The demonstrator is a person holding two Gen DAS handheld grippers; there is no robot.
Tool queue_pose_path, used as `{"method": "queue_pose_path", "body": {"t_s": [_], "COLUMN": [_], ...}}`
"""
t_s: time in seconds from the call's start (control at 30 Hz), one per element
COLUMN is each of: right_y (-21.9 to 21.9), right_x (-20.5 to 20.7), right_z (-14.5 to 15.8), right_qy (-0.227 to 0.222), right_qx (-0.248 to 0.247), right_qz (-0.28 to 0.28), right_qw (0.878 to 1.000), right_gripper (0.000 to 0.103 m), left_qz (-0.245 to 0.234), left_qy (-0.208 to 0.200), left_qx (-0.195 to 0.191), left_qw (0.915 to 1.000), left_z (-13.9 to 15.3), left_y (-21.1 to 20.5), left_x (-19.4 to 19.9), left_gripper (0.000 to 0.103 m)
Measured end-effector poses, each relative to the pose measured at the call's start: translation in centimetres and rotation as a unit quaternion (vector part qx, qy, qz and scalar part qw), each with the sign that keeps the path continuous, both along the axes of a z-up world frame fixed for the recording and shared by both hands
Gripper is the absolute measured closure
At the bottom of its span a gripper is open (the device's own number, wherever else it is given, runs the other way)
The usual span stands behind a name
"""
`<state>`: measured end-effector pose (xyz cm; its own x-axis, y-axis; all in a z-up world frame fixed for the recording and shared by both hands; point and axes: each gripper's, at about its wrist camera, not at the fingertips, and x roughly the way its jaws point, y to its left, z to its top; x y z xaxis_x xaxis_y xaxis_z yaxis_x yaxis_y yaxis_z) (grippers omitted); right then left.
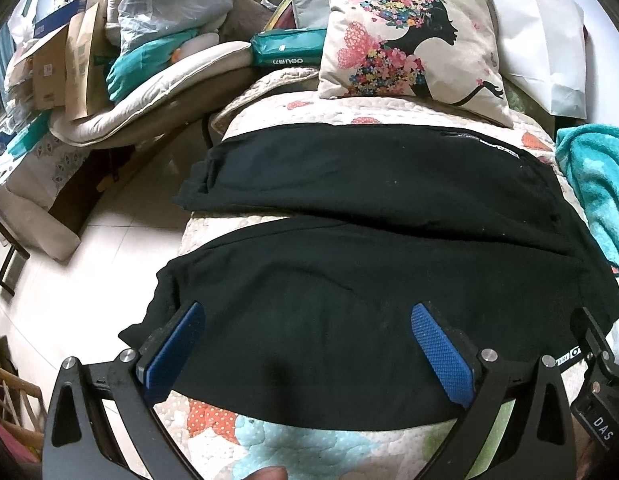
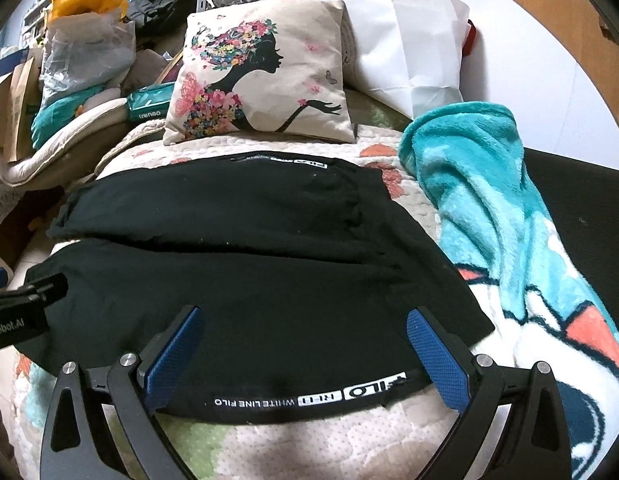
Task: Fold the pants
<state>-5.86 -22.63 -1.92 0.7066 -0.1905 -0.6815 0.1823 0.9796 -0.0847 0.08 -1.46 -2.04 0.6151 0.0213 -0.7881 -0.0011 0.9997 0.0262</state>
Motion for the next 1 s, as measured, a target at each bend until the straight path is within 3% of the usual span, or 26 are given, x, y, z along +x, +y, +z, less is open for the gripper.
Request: {"method": "queue_pose_path", "body": {"t_s": [1.0], "right_y": [0.30], "right_x": [-0.58], "right_z": [-0.61], "right_qy": [0.011], "right_qx": [-0.003], "right_qz": [0.005], "right_qw": [1.000], "right_gripper": [0.000], "left_qz": [0.002], "left_qy": [0.010], "left_qx": [-0.001], "left_qw": [0.9999], "left_z": [-0.71], "left_y": [-0.09], "left_x": [-0.15], "left_gripper": [0.000]}}
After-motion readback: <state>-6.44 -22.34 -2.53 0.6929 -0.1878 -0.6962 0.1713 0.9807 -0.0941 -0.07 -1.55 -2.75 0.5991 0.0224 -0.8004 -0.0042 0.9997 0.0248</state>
